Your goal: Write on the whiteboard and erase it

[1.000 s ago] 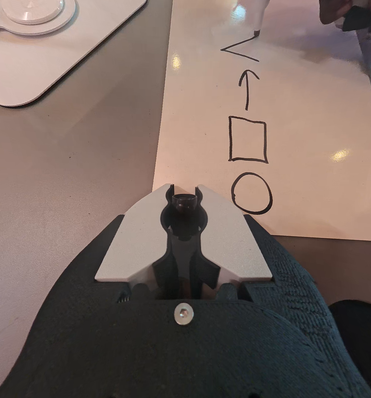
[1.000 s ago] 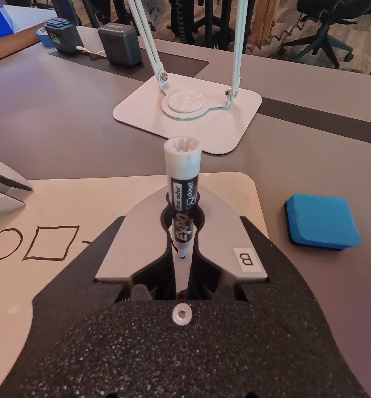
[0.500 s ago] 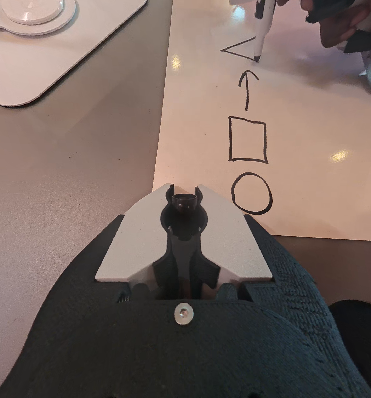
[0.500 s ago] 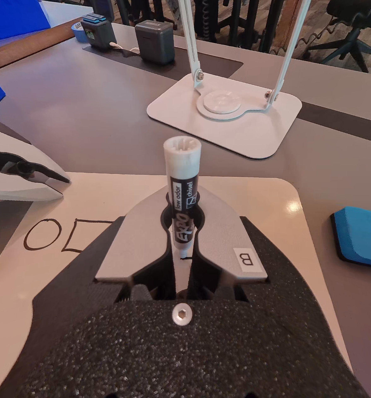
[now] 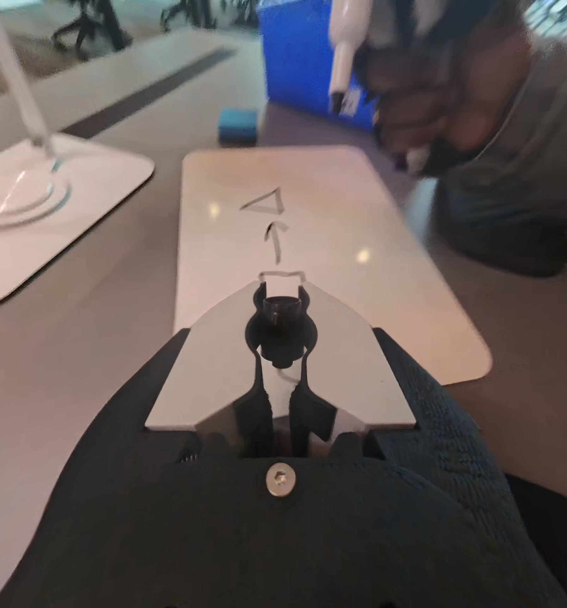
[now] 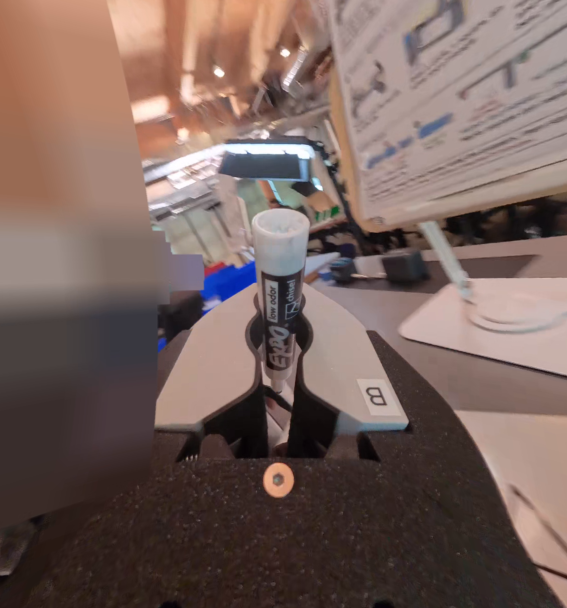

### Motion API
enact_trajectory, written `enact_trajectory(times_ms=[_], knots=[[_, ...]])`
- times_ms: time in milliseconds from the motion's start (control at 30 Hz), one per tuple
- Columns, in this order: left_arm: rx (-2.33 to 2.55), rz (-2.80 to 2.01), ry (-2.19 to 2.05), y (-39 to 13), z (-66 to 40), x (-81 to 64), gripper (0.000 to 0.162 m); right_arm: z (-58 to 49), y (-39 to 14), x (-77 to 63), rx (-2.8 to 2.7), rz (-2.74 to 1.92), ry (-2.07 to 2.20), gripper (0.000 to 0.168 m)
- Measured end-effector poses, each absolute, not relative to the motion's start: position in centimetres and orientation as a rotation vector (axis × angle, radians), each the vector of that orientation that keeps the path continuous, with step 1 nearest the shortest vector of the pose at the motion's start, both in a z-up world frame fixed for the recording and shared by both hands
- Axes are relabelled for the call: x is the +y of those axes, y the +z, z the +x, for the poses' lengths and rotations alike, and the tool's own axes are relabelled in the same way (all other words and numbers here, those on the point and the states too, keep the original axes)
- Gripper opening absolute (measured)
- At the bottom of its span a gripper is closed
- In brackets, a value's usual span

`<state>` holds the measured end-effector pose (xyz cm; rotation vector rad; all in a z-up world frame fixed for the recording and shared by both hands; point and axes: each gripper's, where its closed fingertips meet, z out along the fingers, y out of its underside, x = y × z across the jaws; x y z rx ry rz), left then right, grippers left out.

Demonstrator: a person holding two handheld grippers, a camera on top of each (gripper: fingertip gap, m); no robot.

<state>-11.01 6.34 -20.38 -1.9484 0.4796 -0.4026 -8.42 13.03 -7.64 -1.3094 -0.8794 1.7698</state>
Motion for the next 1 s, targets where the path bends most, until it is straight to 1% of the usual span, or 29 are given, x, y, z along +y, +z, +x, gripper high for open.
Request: enact_trajectory(times_ms=[133, 467, 833, 900, 1000], knots=[[0.487, -1.821, -0.554, -18.5, -7.9, 6.1, 0.019, -9.4, -7.7, 8.9, -0.959, -1.27, 1.875, 0.016], [0.462, -1.732, -0.751, -17.0, -5.6, 5.5, 0.019, -11.3, -9.5, 5.6, -1.097, -1.276, 1.84, 0.016], [0.484, -1.862, -0.585, -19.0, -6.0, 5.6, 0.017, -12.1, -11.6, 4.6, -1.148, -1.284, 1.717, 0.016], [0.494, -1.832, -0.57, -18.5, -6.0, 5.6, 0.016, -12.0, -11.6, 4.3, -1.157, -1.287, 1.741, 0.016], [0.501, -1.846, -0.58, -18.7, -5.8, 5.5, 0.016, -12.2, -12.1, 3.5, -1.221, -1.267, 1.661, 0.016]])
